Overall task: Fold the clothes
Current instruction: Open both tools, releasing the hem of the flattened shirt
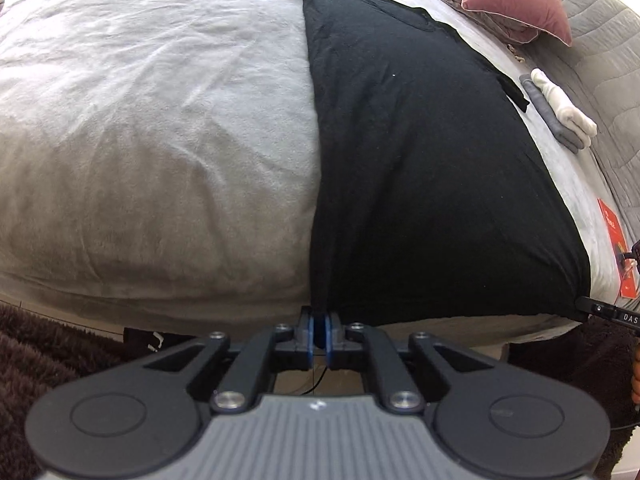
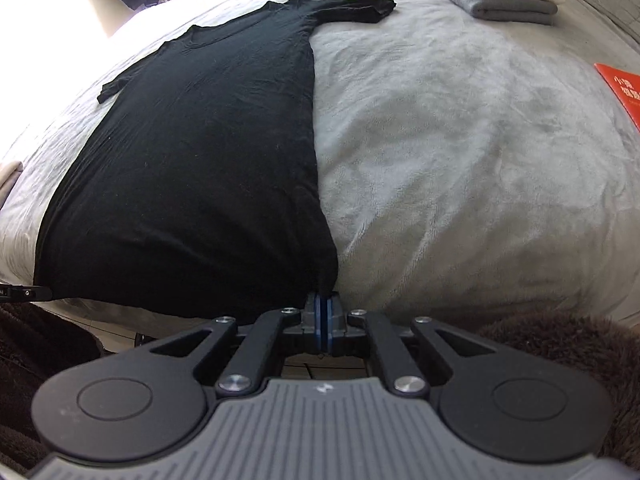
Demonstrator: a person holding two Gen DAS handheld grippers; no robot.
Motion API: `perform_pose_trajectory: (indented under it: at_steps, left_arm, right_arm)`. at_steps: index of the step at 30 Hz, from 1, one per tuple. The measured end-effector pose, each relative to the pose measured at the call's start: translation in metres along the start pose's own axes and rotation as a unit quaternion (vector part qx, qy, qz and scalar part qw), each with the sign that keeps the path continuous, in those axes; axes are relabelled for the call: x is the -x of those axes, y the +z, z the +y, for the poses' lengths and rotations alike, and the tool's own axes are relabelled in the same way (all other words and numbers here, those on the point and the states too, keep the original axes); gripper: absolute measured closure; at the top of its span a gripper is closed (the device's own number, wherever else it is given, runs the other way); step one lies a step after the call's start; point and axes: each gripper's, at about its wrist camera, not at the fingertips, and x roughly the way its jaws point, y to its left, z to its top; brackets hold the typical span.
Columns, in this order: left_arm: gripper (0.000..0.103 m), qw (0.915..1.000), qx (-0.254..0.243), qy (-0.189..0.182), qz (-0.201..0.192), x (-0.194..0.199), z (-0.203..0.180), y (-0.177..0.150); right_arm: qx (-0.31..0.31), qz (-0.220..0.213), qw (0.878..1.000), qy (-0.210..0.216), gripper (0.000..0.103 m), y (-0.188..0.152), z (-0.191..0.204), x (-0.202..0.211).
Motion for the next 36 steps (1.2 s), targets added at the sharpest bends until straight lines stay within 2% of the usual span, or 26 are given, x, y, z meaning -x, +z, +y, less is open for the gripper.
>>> perform_pose_trajectory:
  at_steps: [2, 3, 4, 6, 8, 10, 11, 13, 16, 20, 25, 27, 30, 34, 36]
  left_arm:
    - [0.094, 1.0, -0.001, -0.004, 0.007, 0.002, 0.003, 0.003]
    - [0.089, 1.0, 0.0, -0.006, 0.008, 0.004, 0.004, 0.004]
    - [0.08, 1.0, 0.003, -0.007, 0.004, 0.007, 0.006, 0.005]
    - [0.07, 0.9998, 0.012, -0.008, -0.016, 0.017, 0.009, 0.009]
    - [0.068, 0.9991, 0.021, -0.009, -0.036, 0.027, 0.012, 0.014]
    - [0.061, 0.9978, 0.028, -0.009, -0.06, 0.036, 0.013, 0.019]
    - [0.058, 0.9964, 0.025, -0.009, -0.081, 0.038, 0.011, 0.024]
    - [0.045, 0.9932, 0.016, -0.005, -0.115, 0.037, 0.002, 0.034]
    - [0.041, 0.9879, -0.009, -0.008, -0.154, 0.022, -0.018, 0.05]
    - [0.04, 0.9826, -0.033, -0.019, -0.182, -0.003, -0.045, 0.071]
    - [0.038, 0.9745, -0.058, -0.022, -0.216, -0.031, -0.068, 0.097]
    - [0.038, 0.9746, -0.063, -0.019, -0.214, -0.043, -0.067, 0.105]
    - [0.037, 0.9763, -0.077, -0.002, -0.202, -0.058, -0.061, 0.11]
    - [0.037, 0.9736, -0.128, 0.009, -0.189, -0.052, -0.056, 0.109]
    - [0.037, 0.9738, -0.137, 0.017, -0.181, -0.048, -0.054, 0.116]
  right_arm:
    - [0.004, -0.002, 1.0, -0.002, 0.095, 0.001, 0.0, 0.003]
    - [0.008, -0.005, 1.0, -0.005, 0.09, 0.001, 0.001, 0.006]
    - [0.012, -0.007, 1.0, -0.009, 0.089, 0.002, 0.001, 0.009]
    - [0.012, -0.021, 1.0, -0.015, 0.088, 0.006, 0.001, 0.013]
    - [0.011, -0.035, 0.999, -0.021, 0.081, 0.01, 0.0, 0.018]
    - [0.01, -0.05, 0.998, -0.027, 0.056, 0.013, -0.001, 0.022]
    - [0.016, -0.066, 0.997, -0.028, 0.055, 0.017, 0.001, 0.022]
    - [0.025, -0.091, 0.995, -0.029, 0.055, 0.027, 0.009, 0.017]
    - [0.036, -0.135, 0.99, -0.016, 0.055, 0.044, 0.024, 0.004]
    - [0.054, -0.186, 0.981, -0.013, 0.055, 0.069, 0.05, -0.022]
    - [0.077, -0.195, 0.978, 0.011, 0.055, 0.099, 0.075, -0.057]
    - [0.085, -0.192, 0.977, 0.019, 0.055, 0.107, 0.081, -0.069]
    - [0.068, -0.188, 0.98, 0.013, 0.055, 0.113, 0.065, -0.072]
    - [0.043, -0.182, 0.982, 0.004, 0.054, 0.119, 0.043, -0.074]
    - [0.03, -0.179, 0.983, -0.001, 0.052, 0.123, 0.032, -0.075]
